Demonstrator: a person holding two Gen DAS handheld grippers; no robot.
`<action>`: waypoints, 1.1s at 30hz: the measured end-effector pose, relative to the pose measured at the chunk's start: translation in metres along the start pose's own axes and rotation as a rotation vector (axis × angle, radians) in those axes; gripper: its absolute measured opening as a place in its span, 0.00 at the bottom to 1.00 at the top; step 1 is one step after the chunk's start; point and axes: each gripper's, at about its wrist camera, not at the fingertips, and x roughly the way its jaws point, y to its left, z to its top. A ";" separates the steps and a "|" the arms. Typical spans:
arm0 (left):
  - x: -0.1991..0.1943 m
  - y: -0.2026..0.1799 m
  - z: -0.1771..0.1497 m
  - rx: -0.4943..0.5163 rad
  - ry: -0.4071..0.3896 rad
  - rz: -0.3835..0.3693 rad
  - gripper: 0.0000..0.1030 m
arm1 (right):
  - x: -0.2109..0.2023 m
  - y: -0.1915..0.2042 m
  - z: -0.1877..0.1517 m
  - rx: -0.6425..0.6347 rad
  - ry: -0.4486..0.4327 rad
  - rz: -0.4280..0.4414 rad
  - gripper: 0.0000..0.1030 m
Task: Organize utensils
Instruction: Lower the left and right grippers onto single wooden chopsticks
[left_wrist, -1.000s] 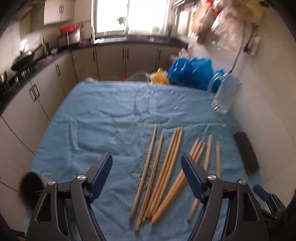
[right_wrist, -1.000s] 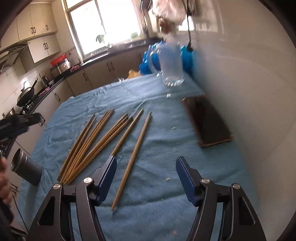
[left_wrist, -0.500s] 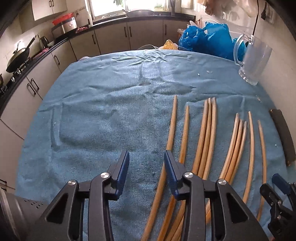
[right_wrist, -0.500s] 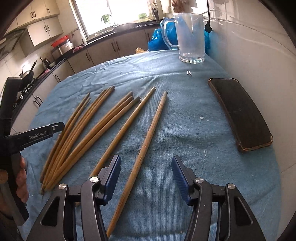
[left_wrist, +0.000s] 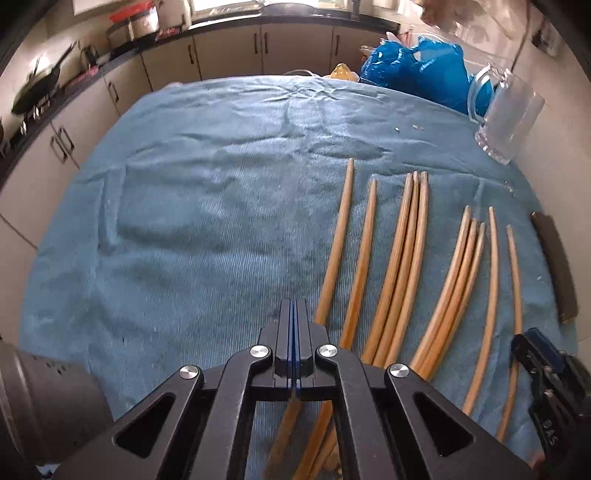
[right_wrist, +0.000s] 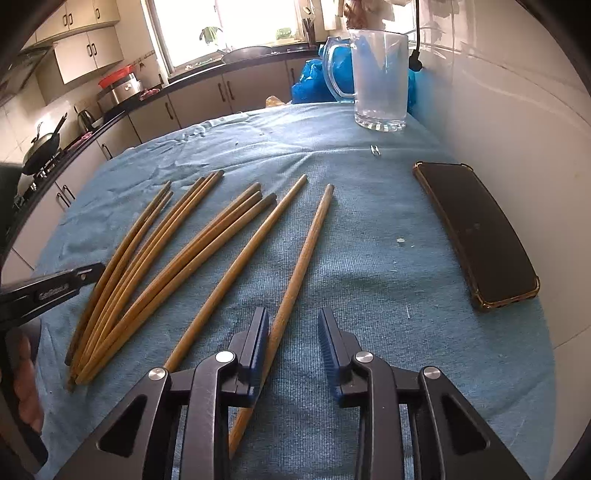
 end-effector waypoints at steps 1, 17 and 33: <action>0.000 0.003 -0.001 -0.013 0.009 -0.016 0.00 | 0.000 0.001 0.001 -0.001 0.004 -0.001 0.29; -0.021 0.021 -0.023 -0.119 0.012 -0.278 0.01 | -0.007 -0.009 -0.009 0.071 0.001 0.070 0.30; -0.021 0.032 -0.025 -0.159 0.003 -0.259 0.06 | -0.004 0.002 -0.004 0.011 0.013 0.012 0.30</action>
